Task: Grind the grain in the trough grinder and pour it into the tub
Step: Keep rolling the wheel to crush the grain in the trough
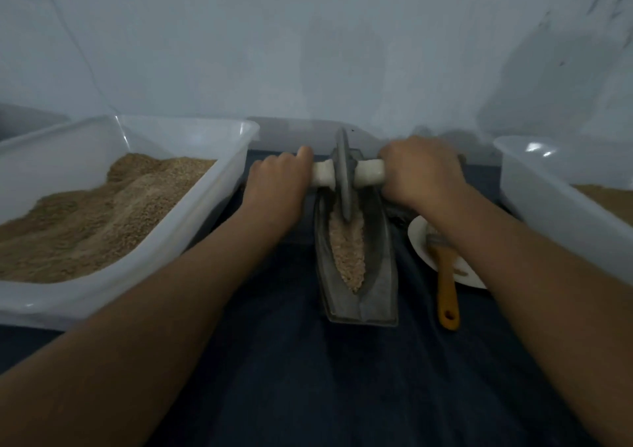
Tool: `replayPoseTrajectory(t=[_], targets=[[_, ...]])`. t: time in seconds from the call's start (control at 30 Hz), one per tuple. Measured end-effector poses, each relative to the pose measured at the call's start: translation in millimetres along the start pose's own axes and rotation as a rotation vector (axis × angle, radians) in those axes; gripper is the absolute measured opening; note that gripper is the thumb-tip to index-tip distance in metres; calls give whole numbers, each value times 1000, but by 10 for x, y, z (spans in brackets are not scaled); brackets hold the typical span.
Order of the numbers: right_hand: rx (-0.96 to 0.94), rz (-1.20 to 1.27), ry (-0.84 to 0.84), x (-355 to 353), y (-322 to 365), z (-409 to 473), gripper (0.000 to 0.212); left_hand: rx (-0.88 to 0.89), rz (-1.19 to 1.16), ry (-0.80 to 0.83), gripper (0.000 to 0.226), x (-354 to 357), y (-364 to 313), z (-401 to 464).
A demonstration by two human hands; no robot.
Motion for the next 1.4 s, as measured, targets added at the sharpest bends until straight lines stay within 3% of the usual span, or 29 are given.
replayPoseTrajectory(t=[0.1, 0.23, 0.3, 0.43, 0.57, 0.73, 0.9, 1.0, 1.2, 1.33, 1.4], targets=[[7, -11, -28, -22, 34, 59, 12, -6, -56, -21, 32, 34, 18, -10], [-36, 0, -27, -114, 13, -342, 22, 95, -30, -80, 49, -170, -124, -375], [-126, -2, -146, -243, 9, -701, 23, 161, -50, -82, 58, -291, -174, -577], [-199, -25, -286, -439, -81, -1148, 33, 221, -106, -127, 54, -466, -198, -834], [-129, -49, -205, -277, -79, -871, 34, 143, -10, -73, 49, -325, -128, -616], [11, 18, 84, 114, -94, -30, 25, -36, 71, 27, 26, -48, -11, 72], [65, 56, 157, 189, -121, 50, 25, -18, 66, 9, 22, -87, -60, 195], [15, 101, 79, 60, -158, -352, 21, 66, 80, -59, 23, -251, -187, -123], [-179, -24, -179, -349, -183, -998, 25, 191, 84, -43, 31, -491, -144, -697], [-116, 2, -135, -160, -172, -799, 28, 125, 89, -35, 36, -354, -165, -582], [-58, 27, -73, -4, -167, -510, 24, 60, 106, -37, 24, -258, -137, -326]])
Point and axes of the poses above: each hand's wrist, its own z-axis towards the middle knuckle, its own x-axis out of the palm, y = z × x, the point moved 9 cm from there along z, towards the middle knuckle, and after that the axes turned 7 degrees about x, right-handed, at the moved point
